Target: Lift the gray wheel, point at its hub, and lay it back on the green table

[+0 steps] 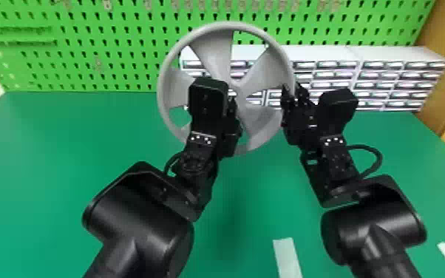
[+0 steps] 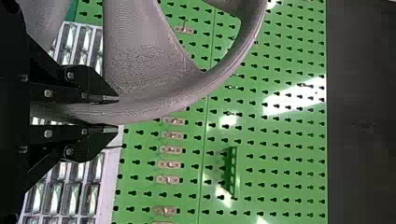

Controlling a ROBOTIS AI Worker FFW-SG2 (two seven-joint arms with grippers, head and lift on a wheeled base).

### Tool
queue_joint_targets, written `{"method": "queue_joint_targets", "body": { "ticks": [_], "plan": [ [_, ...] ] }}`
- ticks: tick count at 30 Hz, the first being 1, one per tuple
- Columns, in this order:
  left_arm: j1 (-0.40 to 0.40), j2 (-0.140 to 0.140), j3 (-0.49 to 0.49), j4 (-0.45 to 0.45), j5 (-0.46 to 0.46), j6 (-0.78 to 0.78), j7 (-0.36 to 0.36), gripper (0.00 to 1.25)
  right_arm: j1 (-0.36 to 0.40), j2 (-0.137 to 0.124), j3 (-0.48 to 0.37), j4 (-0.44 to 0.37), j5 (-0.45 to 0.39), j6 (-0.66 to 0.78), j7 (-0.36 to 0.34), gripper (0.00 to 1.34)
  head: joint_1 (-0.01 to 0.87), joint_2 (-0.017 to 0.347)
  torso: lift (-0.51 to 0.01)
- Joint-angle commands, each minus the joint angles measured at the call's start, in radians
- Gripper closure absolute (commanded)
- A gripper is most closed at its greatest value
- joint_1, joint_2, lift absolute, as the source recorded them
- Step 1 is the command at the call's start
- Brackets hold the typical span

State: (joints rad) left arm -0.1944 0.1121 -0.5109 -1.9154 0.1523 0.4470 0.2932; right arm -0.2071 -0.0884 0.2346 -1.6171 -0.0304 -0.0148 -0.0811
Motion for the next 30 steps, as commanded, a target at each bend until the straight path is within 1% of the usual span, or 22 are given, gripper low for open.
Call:
{"method": "queue_joint_targets", "body": {
  "ticks": [1, 18, 24, 30],
  "plan": [
    [0.006, 0.0, 0.002, 0.012, 0.01, -0.028, 0.001, 1.23, 0.0, 0.001, -0.001, 0.003, -0.002, -0.002, 0.0, 1.18, 0.692, 0.048, -0.093],
    [0.01, 0.003, -0.001, 0.015, 0.026, -0.044, 0.0, 1.23, 0.002, 0.003, -0.005, 0.003, -0.003, -0.002, -0.002, 1.18, 0.692, 0.048, -0.093],
    [0.032, 0.031, -0.001, -0.024, 0.044, -0.047, 0.0, 1.23, 0.002, 0.004, -0.012, 0.003, -0.003, -0.001, -0.002, 1.18, 0.692, 0.048, -0.093],
    [0.066, 0.046, 0.026, -0.071, 0.059, -0.047, 0.0, 1.23, 0.002, 0.01, -0.021, 0.005, -0.006, 0.007, -0.002, 1.18, 0.692, 0.048, -0.093]
  ]
}}
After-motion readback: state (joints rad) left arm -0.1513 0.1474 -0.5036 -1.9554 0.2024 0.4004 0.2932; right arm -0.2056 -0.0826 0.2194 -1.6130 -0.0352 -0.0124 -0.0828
